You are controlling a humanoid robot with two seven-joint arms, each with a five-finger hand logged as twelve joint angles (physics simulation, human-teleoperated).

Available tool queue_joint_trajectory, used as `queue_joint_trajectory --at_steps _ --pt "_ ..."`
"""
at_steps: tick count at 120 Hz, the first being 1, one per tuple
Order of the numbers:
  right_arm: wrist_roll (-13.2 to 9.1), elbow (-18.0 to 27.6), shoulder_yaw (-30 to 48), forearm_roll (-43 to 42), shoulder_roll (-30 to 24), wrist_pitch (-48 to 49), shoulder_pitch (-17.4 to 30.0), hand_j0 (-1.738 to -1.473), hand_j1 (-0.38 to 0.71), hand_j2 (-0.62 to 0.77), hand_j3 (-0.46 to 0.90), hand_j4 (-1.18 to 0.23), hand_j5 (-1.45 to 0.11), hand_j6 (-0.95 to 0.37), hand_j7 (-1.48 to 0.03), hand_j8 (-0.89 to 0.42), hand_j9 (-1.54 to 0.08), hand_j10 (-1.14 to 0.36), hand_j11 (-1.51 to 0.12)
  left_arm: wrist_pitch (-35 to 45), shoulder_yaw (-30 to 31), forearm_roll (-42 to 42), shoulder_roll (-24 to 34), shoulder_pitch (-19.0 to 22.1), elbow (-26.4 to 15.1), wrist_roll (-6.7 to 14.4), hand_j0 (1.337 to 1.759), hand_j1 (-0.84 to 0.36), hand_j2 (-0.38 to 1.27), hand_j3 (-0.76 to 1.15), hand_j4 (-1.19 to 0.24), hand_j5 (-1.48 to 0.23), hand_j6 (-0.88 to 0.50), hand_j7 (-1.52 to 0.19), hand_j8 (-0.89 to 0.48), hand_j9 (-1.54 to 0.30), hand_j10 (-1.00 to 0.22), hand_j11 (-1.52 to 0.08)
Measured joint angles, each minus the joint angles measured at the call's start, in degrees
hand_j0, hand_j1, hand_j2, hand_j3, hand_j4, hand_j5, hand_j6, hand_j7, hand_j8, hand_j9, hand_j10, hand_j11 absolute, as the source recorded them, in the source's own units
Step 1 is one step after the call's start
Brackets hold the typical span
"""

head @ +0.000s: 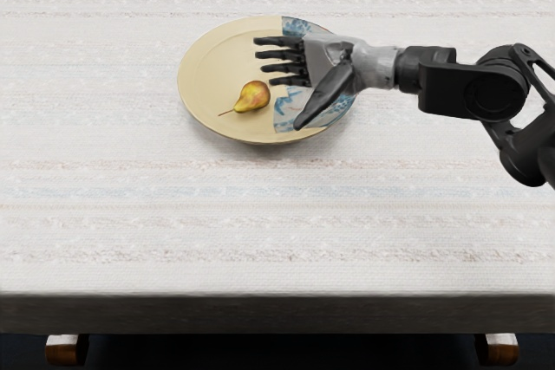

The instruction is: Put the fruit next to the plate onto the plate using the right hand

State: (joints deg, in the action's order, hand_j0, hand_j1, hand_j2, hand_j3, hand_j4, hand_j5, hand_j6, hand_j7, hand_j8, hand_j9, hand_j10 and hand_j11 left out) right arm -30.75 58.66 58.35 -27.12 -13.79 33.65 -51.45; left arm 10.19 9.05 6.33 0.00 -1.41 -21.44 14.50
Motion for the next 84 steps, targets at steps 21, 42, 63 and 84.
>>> queue_joint_trajectory --at_steps 21,42,63,84 --pt "1.1 0.0 10.2 5.1 -4.7 1.1 12.2 -1.658 -0.34 0.01 0.0 -0.01 -0.02 -0.01 -0.02 -0.01 -0.02 -0.01 -0.02 0.0 0.0 0.0 0.0 0.1 0.0 0.0 1.658 0.32 0.0 0.0 -0.02 -0.03 -0.02 -0.03 -0.02 -0.03 -0.02 -0.03" --pt "1.3 0.0 18.0 10.2 -11.8 1.3 21.8 -1.658 -0.34 0.0 0.0 0.0 -0.01 0.0 -0.01 0.0 -0.01 0.0 -0.01 0.0 0.0 -0.1 0.0 0.0 0.0 0.0 1.658 0.32 0.0 0.0 -0.02 -0.03 -0.02 -0.03 -0.02 -0.03 -0.02 -0.03" --pt "1.3 0.0 20.1 16.4 -19.1 1.3 25.2 -1.658 -0.35 0.0 0.0 0.0 0.0 0.0 0.0 0.0 0.0 0.0 0.0 -0.1 0.0 0.0 0.0 -0.3 -0.1 0.0 1.658 0.32 0.0 0.0 -0.02 -0.03 -0.02 -0.03 -0.02 -0.03 -0.02 -0.03" --pt "1.3 0.0 21.1 20.0 -23.2 1.4 26.6 -1.658 -0.35 0.0 0.0 0.0 0.0 0.0 0.0 0.0 0.0 0.0 0.0 -0.1 0.0 -0.1 0.0 -0.3 0.0 0.0 1.658 0.32 0.0 0.0 -0.02 -0.03 -0.02 -0.03 -0.02 -0.03 -0.02 -0.03"
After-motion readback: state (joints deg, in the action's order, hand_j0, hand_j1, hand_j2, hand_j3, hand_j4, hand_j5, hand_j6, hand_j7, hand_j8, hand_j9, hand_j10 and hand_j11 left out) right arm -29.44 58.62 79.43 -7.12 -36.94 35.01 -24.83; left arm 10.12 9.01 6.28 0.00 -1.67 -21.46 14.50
